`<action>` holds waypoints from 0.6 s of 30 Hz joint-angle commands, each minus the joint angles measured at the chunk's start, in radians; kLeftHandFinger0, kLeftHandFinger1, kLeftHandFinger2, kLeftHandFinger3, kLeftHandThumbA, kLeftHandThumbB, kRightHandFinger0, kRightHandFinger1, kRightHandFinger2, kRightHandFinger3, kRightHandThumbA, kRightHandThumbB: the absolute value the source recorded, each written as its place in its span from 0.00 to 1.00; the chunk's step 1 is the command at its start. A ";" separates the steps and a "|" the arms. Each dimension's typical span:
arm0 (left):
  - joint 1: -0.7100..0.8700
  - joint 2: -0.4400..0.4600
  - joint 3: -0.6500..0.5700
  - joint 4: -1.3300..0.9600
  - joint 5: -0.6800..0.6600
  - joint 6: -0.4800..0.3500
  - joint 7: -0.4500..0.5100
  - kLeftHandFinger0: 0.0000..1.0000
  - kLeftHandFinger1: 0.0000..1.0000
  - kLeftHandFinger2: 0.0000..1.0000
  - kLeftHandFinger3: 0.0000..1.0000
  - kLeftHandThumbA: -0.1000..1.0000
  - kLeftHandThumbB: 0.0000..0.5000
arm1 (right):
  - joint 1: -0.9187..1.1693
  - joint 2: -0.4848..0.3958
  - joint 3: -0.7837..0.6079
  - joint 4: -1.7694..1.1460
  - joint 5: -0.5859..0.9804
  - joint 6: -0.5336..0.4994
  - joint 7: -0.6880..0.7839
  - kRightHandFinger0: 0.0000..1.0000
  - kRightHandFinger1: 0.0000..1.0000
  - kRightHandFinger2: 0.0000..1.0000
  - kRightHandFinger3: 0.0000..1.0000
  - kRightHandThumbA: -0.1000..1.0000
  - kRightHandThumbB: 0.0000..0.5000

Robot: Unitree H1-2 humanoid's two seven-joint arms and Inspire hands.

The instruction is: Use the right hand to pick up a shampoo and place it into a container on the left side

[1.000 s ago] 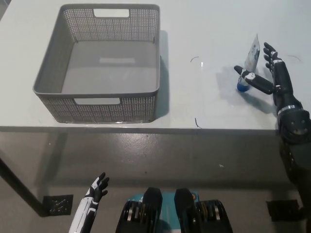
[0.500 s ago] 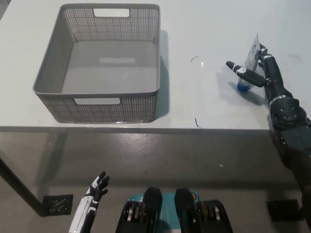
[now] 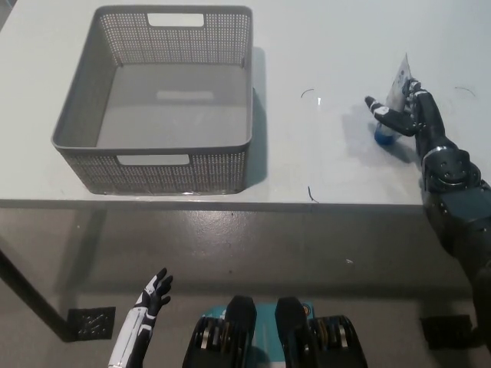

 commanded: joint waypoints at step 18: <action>-0.029 0.012 0.004 -0.035 -0.013 -0.037 -0.009 1.00 1.00 1.00 1.00 1.00 0.41 | -0.074 0.007 -0.057 -0.017 0.065 -0.047 -0.112 0.00 0.40 0.76 0.73 0.00 0.29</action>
